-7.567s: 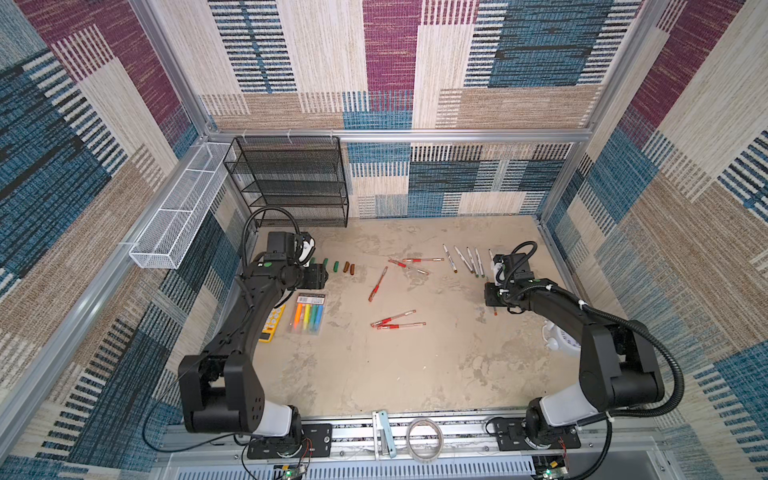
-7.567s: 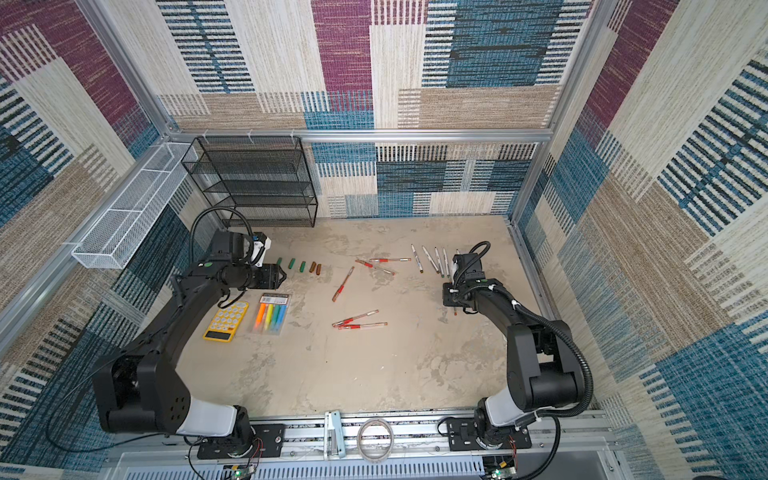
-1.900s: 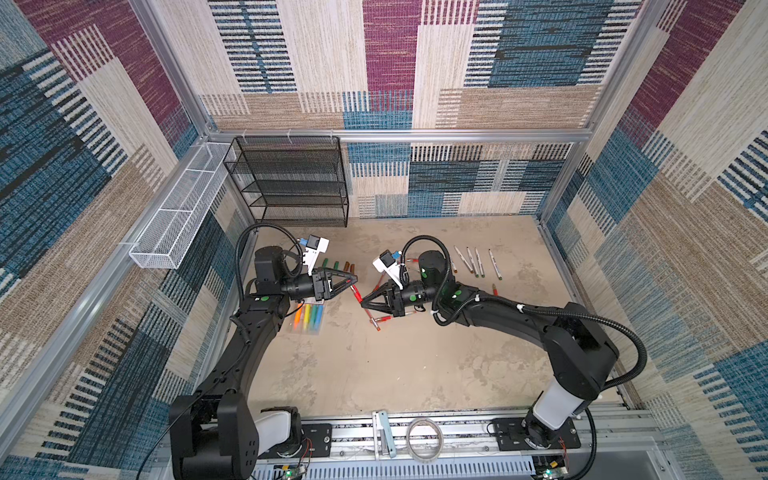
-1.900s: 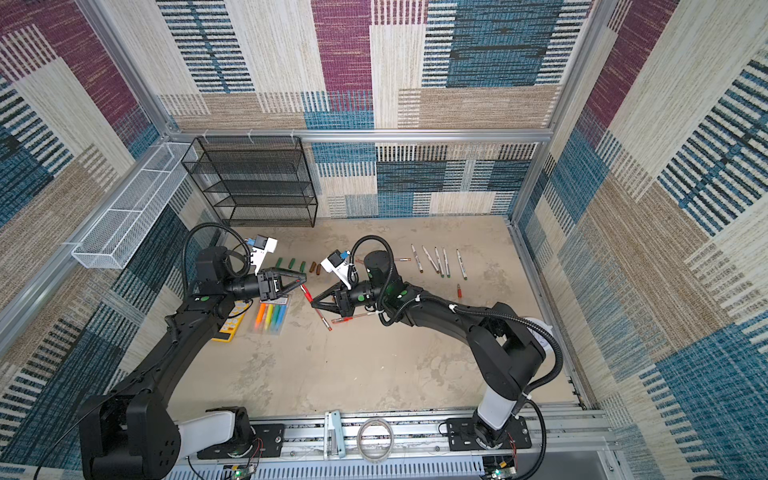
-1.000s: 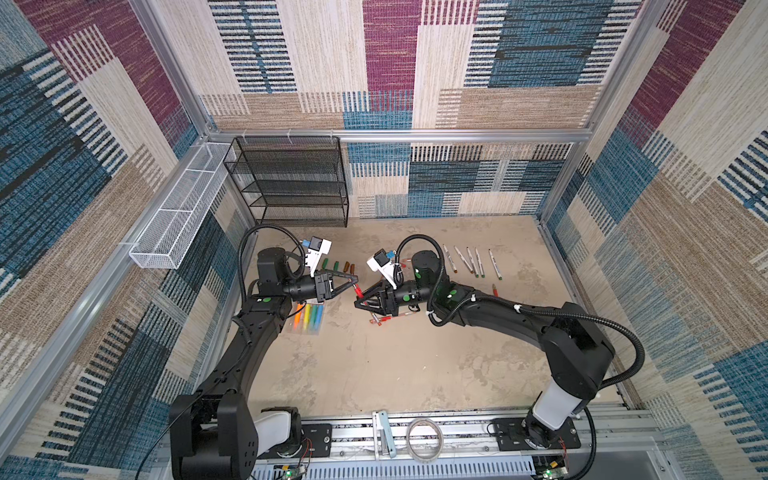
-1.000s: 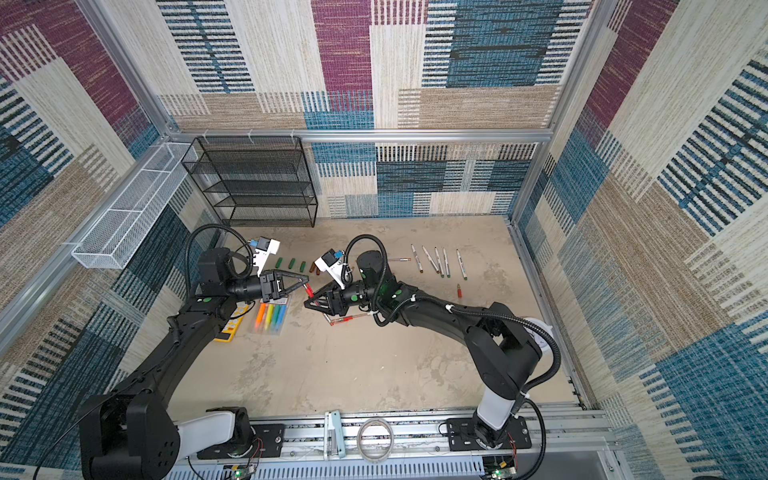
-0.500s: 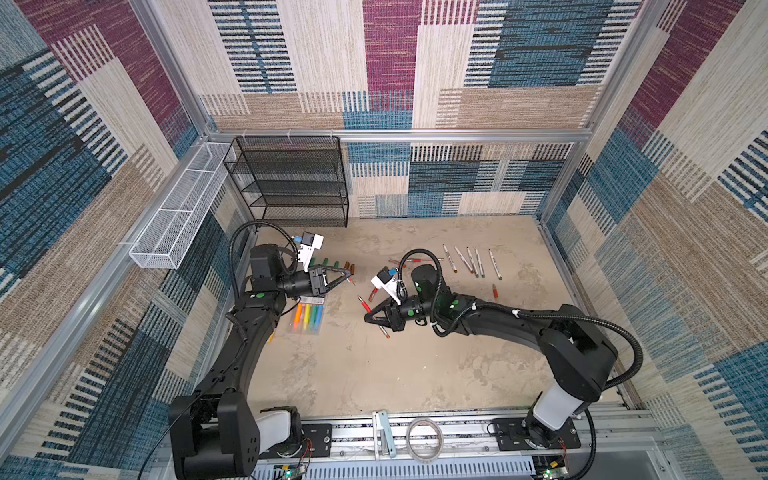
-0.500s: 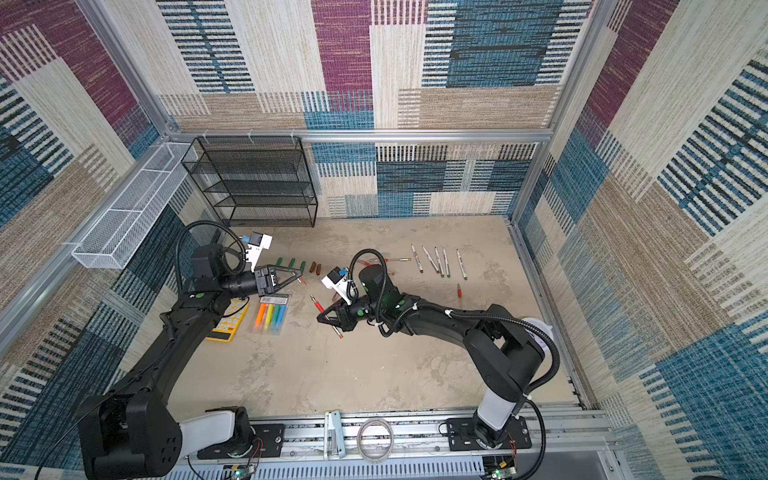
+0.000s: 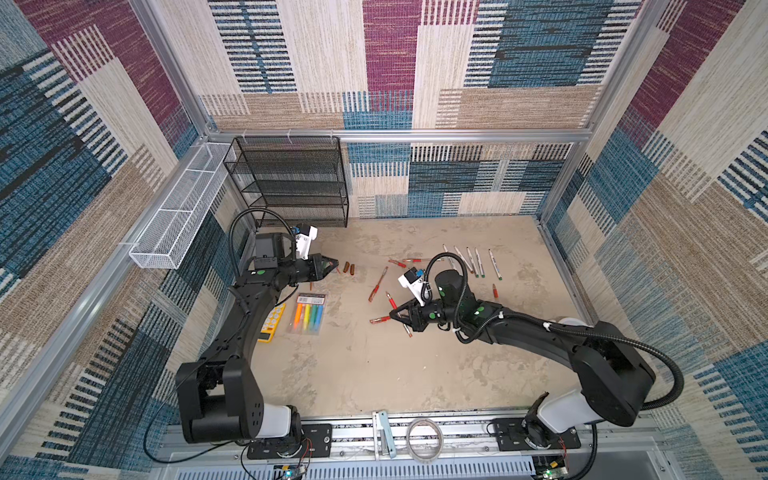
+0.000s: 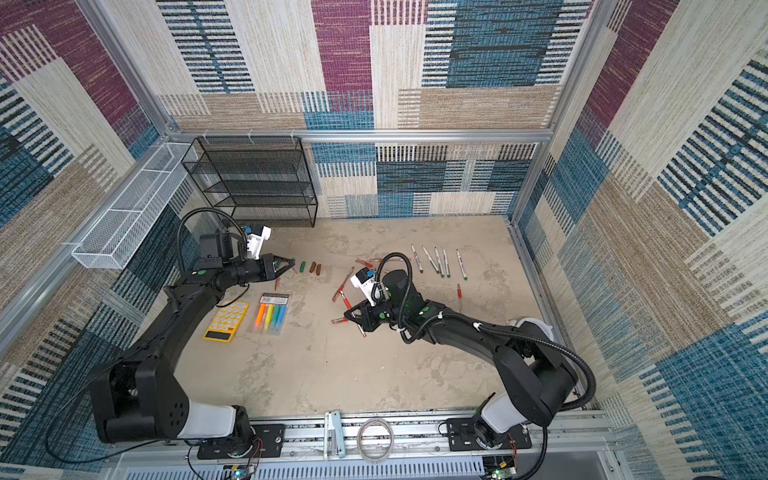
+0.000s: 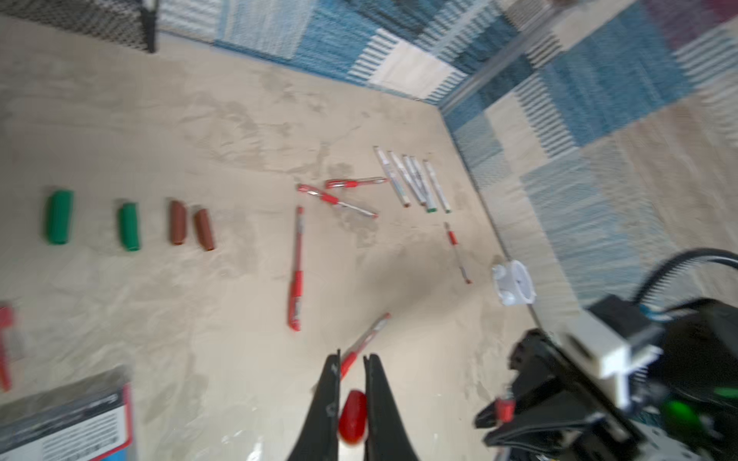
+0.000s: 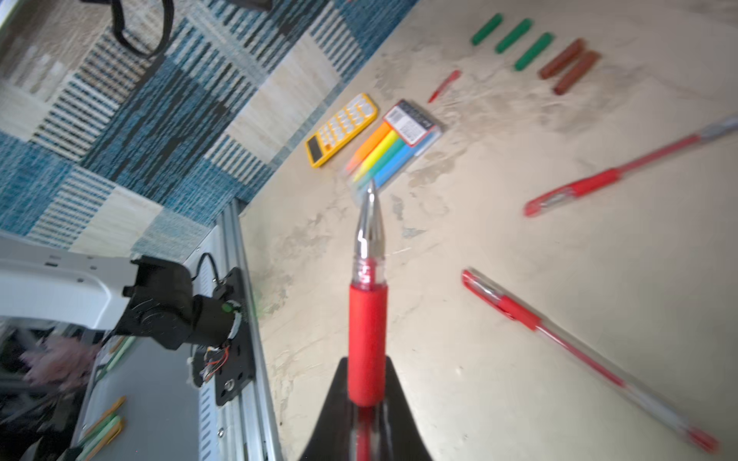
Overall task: Remove pen caps from pens
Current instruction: Place the pen cap at the middle-left of the table.
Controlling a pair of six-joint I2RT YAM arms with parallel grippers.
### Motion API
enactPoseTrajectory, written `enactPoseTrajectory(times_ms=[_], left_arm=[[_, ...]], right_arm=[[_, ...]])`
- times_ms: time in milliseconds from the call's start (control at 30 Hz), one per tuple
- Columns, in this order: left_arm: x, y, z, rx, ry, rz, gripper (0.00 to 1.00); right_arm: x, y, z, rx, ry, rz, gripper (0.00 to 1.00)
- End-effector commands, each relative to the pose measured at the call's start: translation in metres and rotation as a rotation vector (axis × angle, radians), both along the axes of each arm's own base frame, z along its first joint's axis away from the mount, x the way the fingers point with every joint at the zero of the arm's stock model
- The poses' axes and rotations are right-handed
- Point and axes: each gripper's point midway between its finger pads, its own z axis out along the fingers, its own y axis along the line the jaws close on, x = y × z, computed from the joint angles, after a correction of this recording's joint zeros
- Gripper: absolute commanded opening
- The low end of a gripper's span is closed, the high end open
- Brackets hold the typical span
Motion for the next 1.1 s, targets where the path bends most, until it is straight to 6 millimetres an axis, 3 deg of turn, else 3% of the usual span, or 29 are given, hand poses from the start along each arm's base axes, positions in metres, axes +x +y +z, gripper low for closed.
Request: enactPoseTrajectory(times_ms=[0,167,467,700,1067], left_arm=[[0.004,0.031,-0.043,0.241,0.106,0.082,0.00],[0.018,0.042,-0.088,0.354,0.261,0.095,0.00],[0.040,0.063,-0.143,0.497,0.424,0.121,0.00],[0.053,0.066,-0.163,0.623,0.453,0.103,0.00],[0.063,0.067,-0.189,0.682,0.525,0.103,0.01]], right_arm=[[0.020,-0.029,-0.003,-0.071,-0.019,-0.169,0.00],[0.032,-0.071,-0.009,-0.124,0.005,-0.320,0.00],[0.027,-0.110,-0.015,-0.173,-0.009,-0.408,0.00],[0.028,-0.135,-0.026,-0.226,0.011,-0.472,0.00],[0.034,-0.170,-0.054,-0.345,0.086,-0.590,0.00]])
